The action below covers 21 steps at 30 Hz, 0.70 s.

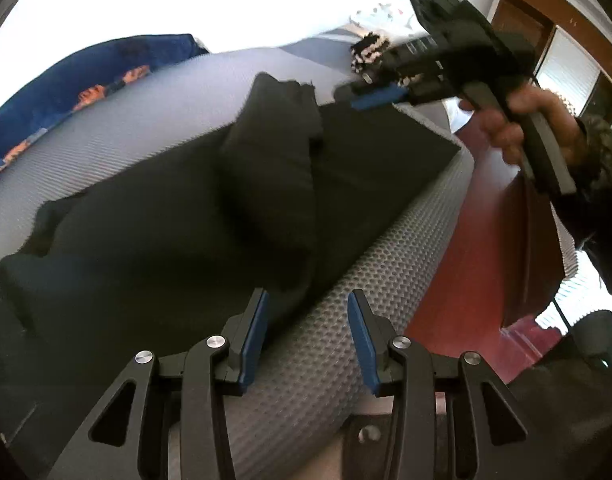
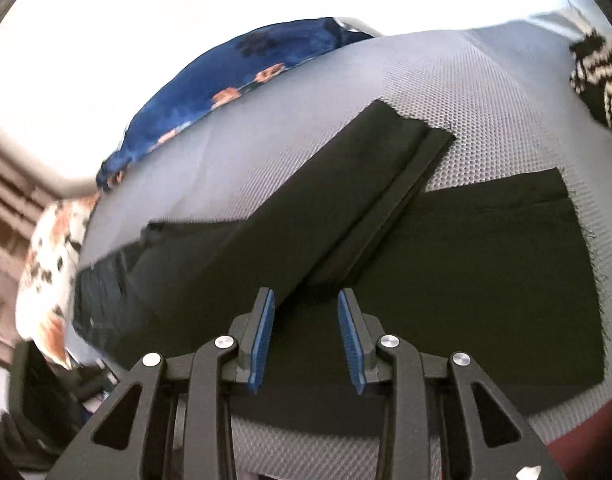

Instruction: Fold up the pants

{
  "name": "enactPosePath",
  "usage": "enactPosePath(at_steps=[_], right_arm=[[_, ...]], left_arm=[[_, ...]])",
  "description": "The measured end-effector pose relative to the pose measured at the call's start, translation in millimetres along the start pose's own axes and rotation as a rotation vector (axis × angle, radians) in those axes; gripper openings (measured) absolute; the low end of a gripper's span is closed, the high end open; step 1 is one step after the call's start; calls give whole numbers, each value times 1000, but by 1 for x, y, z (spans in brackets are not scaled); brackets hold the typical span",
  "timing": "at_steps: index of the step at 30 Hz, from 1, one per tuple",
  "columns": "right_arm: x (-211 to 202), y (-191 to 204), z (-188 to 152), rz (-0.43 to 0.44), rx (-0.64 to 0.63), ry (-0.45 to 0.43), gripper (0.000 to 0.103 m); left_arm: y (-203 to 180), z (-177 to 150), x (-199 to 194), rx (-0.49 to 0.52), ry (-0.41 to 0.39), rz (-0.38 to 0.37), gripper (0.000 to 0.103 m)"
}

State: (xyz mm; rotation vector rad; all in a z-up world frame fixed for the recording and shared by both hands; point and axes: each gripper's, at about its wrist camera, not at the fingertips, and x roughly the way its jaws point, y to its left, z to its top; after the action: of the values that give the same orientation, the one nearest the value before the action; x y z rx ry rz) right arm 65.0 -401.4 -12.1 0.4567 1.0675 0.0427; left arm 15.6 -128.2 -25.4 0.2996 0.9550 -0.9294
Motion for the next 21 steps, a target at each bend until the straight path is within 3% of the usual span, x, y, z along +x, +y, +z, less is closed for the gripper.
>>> enactPosePath(at_steps=[6,9,14,21], right_arm=[[22,-37,39,71,142,-6,32],[35,-59,60,107,217,-11,32],[54,-92,91,106,309,-26,32],[78,-114,112,86,377,-30,29]], left_arm=[[-8,6,29,-15,48,33,41],[-7,8,37,-19,63,68,26],[1,10,36,-58,63,36,18],[8,10,36,-101,66,8,18]])
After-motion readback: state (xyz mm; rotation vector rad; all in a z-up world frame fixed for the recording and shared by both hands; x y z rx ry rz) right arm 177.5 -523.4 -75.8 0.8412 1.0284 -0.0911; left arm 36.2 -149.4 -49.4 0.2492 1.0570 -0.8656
